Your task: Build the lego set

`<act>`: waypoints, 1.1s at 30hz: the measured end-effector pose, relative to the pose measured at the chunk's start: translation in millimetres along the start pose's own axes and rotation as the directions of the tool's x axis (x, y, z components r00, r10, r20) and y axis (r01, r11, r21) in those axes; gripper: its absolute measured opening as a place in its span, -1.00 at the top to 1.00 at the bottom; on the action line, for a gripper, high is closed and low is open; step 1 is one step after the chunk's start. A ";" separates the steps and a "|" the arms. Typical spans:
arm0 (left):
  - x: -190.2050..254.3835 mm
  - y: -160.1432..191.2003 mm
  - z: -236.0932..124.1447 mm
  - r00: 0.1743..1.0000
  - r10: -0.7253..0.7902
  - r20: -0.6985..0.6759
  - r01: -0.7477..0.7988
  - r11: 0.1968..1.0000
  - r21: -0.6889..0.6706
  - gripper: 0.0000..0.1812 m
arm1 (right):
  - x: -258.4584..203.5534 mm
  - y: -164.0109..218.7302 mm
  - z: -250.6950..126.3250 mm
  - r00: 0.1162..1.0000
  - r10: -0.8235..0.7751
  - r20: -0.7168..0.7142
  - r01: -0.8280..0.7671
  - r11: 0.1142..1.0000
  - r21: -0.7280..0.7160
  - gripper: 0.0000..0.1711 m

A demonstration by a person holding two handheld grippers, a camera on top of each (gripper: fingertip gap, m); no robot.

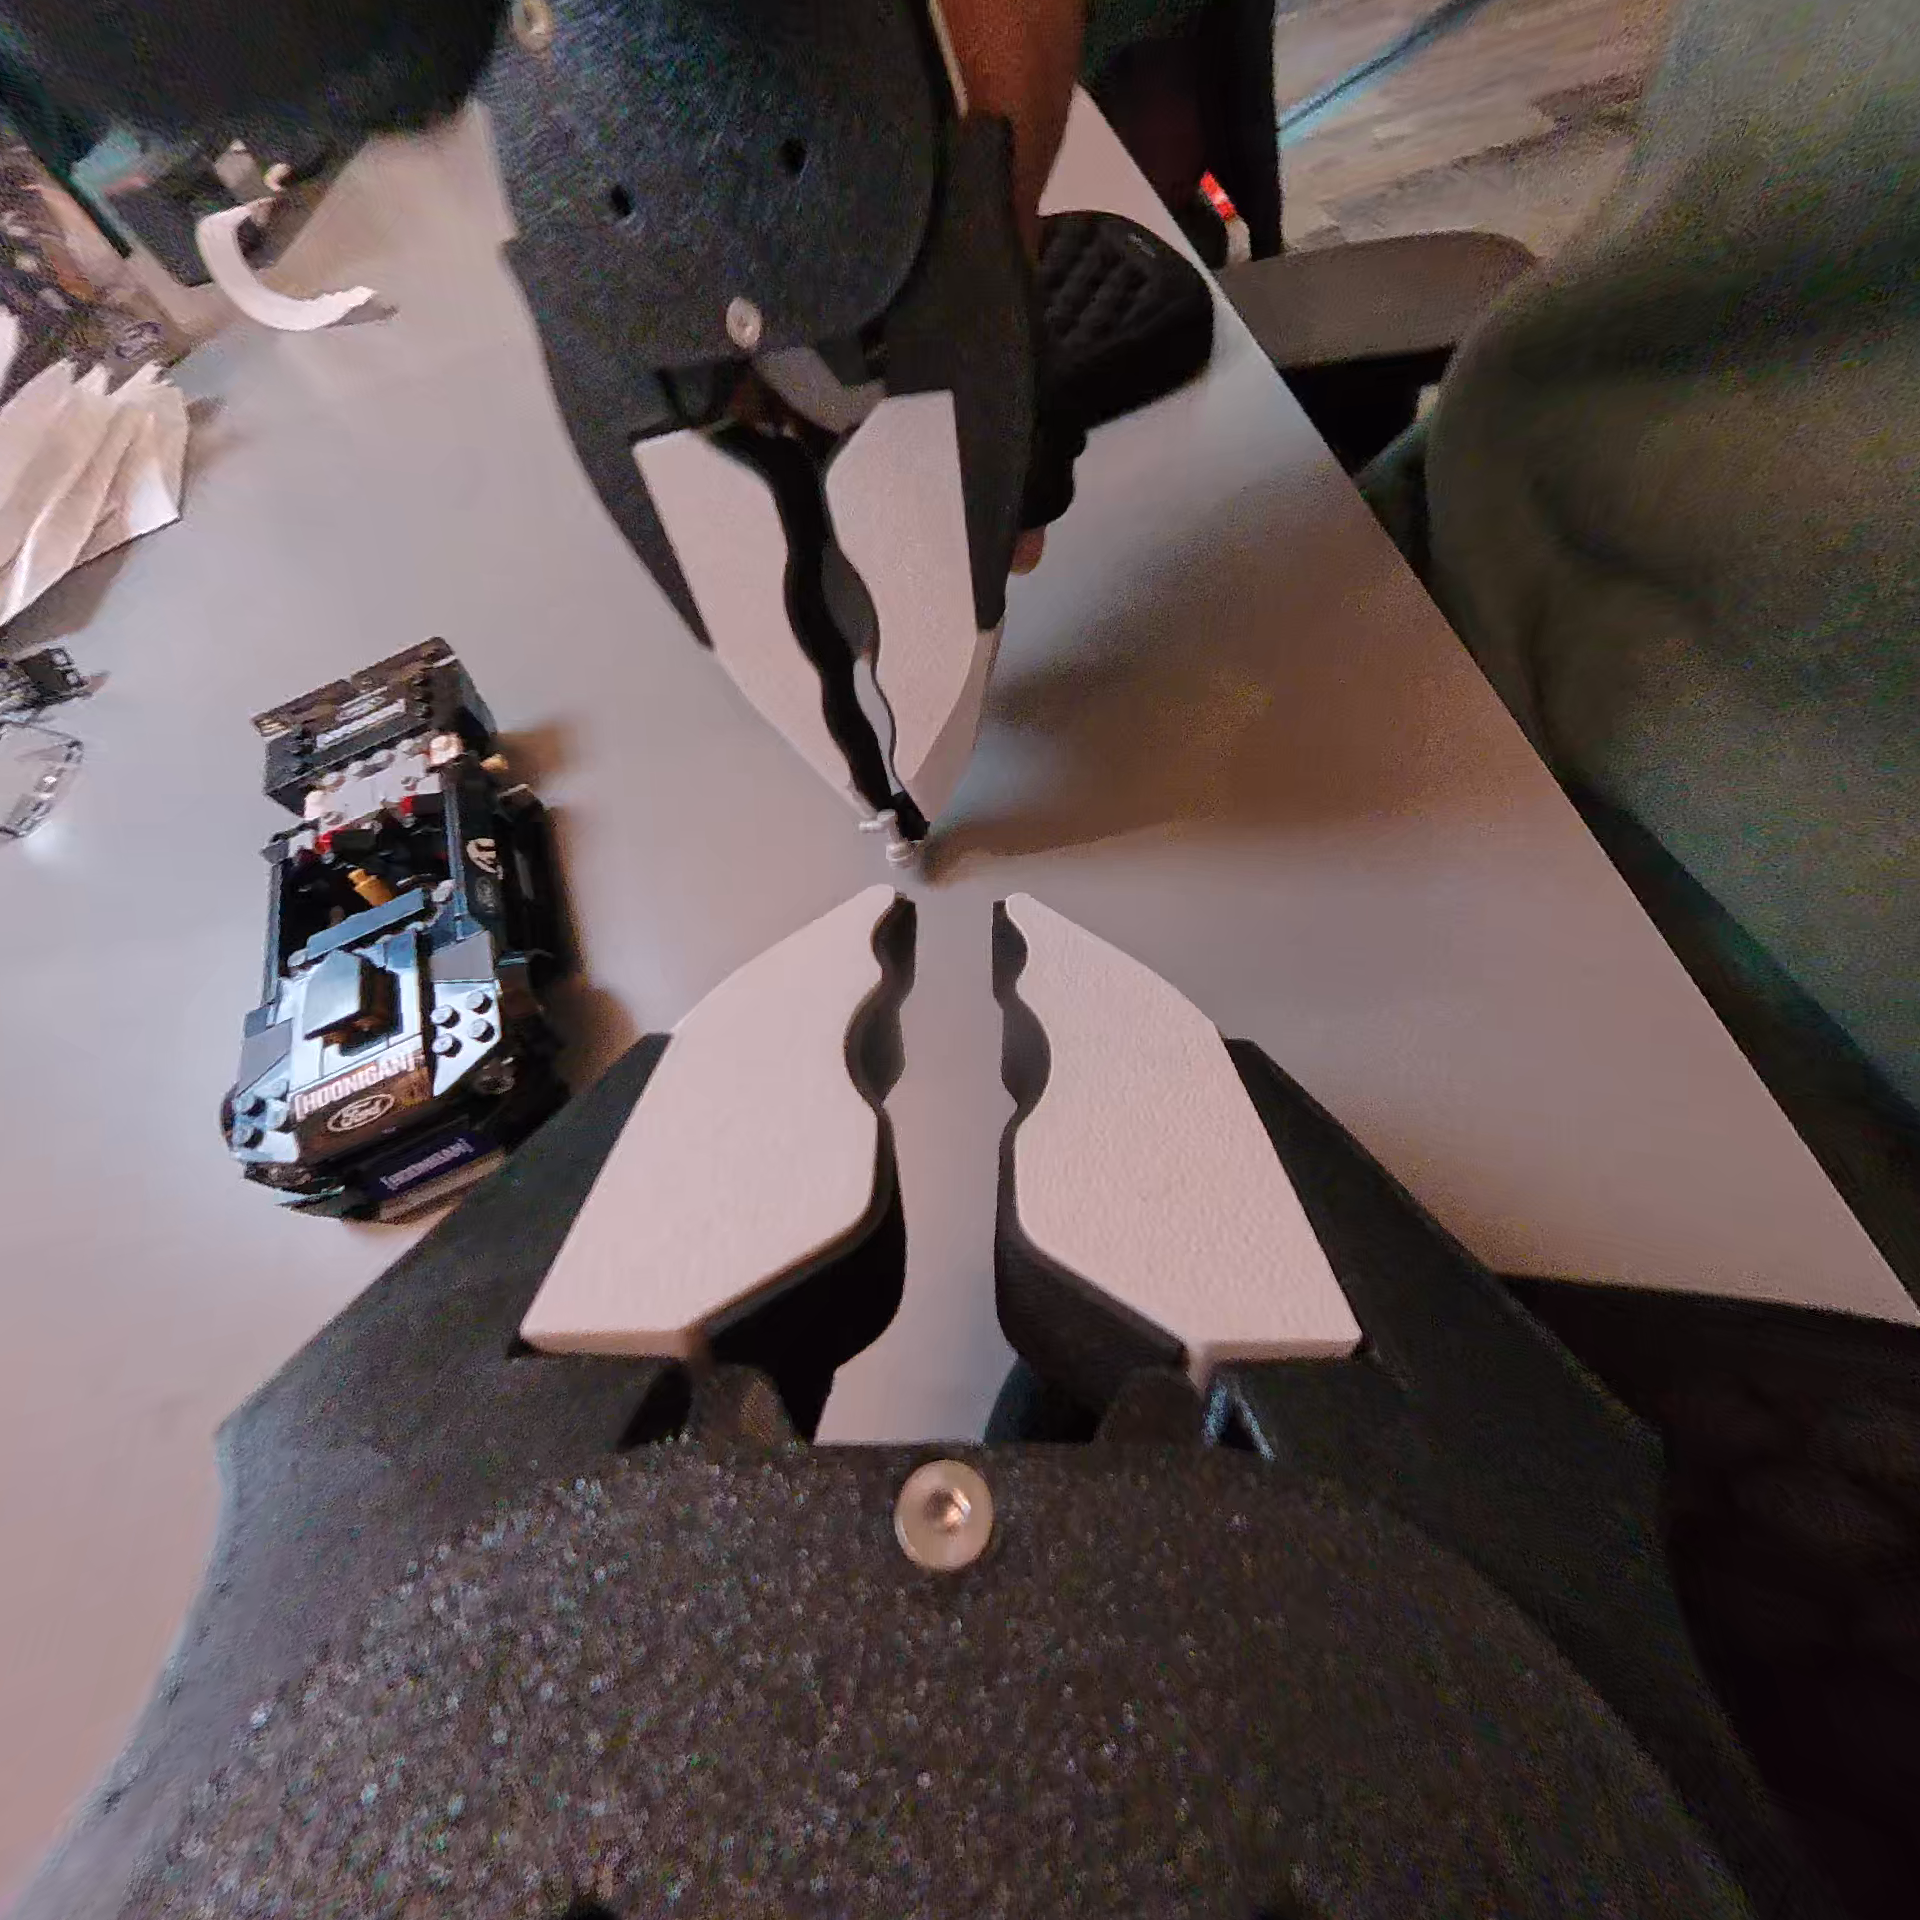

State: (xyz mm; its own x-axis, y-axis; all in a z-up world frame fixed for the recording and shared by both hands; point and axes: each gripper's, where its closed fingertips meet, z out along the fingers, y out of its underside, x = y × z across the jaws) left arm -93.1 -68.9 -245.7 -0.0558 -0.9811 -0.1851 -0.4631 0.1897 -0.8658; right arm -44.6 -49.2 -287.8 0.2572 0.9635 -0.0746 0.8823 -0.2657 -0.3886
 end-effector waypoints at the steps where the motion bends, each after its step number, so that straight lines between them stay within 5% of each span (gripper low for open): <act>1: -3.2 -1.1 1.1 1.000 -0.012 0.020 0.012 1.000 0.001 0.84 | -1.2 -5.4 -6.8 0.998 0.051 0.042 -0.056 0.992 0.111 0.90; 6: -11.7 -28.0 11.0 0.993 -0.113 0.034 0.110 0.990 0.085 0.77 | -9.2 -32.1 -66.3 0.980 0.050 0.193 -0.154 0.802 0.577 0.90; 10: -18.5 -74.9 12.9 0.979 -0.204 -0.021 0.203 0.946 0.254 0.73 | -15.7 -38.8 -95.1 0.990 -0.049 0.132 -0.063 0.687 0.724 0.90; 19: -27.6 -103.4 28.7 0.995 -0.090 0.052 0.074 0.963 0.259 0.89 | -12.6 -29.2 -123.3 0.996 -0.081 0.040 0.014 0.583 0.813 0.90; 33: -20.0 -104.0 42.6 0.988 0.084 0.130 -0.120 0.948 0.294 0.89 | -16.1 -13.9 -121.6 0.963 0.019 0.268 -0.241 0.504 0.829 0.90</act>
State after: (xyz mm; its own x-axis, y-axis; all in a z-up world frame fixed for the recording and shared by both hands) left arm -6.2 -67.5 -171.7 0.0204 -0.9485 -0.3162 -0.1726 0.3082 -0.9355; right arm -13.1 -65.2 -169.6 0.1595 0.9321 -0.3251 0.0560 -0.3373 -0.9397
